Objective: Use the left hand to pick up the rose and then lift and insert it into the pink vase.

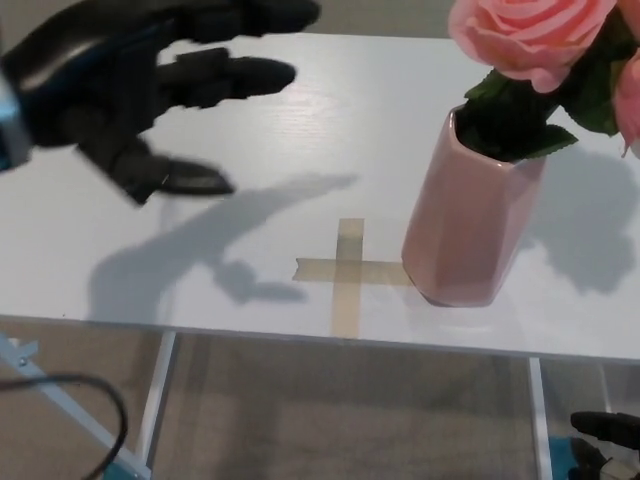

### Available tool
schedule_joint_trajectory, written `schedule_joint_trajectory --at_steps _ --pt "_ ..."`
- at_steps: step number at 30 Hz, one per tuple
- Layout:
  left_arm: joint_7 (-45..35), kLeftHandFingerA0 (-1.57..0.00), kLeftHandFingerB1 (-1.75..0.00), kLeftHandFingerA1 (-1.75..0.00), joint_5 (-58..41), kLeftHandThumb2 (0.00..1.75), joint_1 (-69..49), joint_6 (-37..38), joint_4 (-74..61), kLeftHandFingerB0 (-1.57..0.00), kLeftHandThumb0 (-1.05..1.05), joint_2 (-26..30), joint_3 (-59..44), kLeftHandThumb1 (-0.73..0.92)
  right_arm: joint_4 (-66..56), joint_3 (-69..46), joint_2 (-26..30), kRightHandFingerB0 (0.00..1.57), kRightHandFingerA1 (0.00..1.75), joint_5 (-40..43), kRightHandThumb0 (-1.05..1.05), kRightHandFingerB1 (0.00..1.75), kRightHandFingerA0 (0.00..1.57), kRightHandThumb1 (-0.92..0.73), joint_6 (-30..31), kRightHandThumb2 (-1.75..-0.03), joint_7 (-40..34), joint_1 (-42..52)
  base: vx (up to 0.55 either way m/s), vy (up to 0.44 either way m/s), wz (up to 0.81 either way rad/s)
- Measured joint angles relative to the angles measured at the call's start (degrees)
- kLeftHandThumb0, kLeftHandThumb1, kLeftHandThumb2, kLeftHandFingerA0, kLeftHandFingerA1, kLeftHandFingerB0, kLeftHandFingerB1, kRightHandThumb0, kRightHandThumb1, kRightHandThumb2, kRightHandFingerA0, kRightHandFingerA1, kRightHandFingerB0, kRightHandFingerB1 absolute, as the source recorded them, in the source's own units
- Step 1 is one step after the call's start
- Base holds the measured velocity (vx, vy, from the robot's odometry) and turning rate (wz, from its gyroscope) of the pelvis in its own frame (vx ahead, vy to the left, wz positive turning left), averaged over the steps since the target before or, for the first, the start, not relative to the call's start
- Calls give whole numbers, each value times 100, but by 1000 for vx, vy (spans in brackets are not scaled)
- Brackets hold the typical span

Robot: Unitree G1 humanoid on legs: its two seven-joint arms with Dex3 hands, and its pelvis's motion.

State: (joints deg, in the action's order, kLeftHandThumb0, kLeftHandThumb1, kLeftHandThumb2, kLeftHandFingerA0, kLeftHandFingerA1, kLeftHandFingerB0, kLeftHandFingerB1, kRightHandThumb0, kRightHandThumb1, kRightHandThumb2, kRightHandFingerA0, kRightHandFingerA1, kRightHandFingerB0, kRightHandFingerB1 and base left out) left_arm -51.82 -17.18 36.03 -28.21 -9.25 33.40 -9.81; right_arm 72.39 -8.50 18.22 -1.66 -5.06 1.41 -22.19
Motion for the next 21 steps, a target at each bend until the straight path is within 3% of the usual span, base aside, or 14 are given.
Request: schedule_joint_trajectory --at_steps 9,10,12,13,17,19,20,21 --pt "-90 -12 -50 -52 -511 81 -2186 56 -1418 -11 -24 107 -1545 20 37 -108 -3 56 49 4 -30 44 65 -66 1 -58 -94 45 0 0 0" --pt "-115 -31 -31 -35 -581 53 -2446 57 -1544 -31 -45 91 -1689 41 38 -110 -4 56 49 3 -31 44 65 -66 1 -58 -99 51 0 0 0" --pt "-182 -34 -32 -35 -712 53 -2968 62 -1766 -33 -46 35 -1934 40 43 -114 -8 56 49 2 -31 44 65 -66 1 -58 -106 61 0 0 0" --pt "-196 -35 -40 -45 -737 67 -3074 64 -1808 -30 -50 20 -1980 35 44 -115 -8 55 49 3 -31 44 65 -66 1 -58 -107 65 0 0 0" --pt "-415 -43 -42 -45 -1016 63 -4173 177 -2167 -42 -50 -174 -2346 36 85 -142 -13 55 49 3 -30 44 65 -67 2 -58 -118 119 0 0 0" --pt "-517 -46 -44 -52 -1089 70 -4617 295 -2225 -36 -45 -290 -2414 34 112 -156 -14 55 49 4 -30 44 65 -66 3 -59 -123 124 0 0 0" --pt "-576 -52 -37 -41 -1106 53 -4869 382 -2216 -49 -41 -354 -2417 42 126 -162 -14 55 50 3 -30 44 66 -66 4 -59 -126 131 0 0 0" --pt "-621 -52 -37 -41 -1105 53 -5064 469 -2170 -49 -41 -415 -2401 42 133 -166 -14 55 50 3 -31 44 66 -66 4 -59 -129 136 0 0 0"
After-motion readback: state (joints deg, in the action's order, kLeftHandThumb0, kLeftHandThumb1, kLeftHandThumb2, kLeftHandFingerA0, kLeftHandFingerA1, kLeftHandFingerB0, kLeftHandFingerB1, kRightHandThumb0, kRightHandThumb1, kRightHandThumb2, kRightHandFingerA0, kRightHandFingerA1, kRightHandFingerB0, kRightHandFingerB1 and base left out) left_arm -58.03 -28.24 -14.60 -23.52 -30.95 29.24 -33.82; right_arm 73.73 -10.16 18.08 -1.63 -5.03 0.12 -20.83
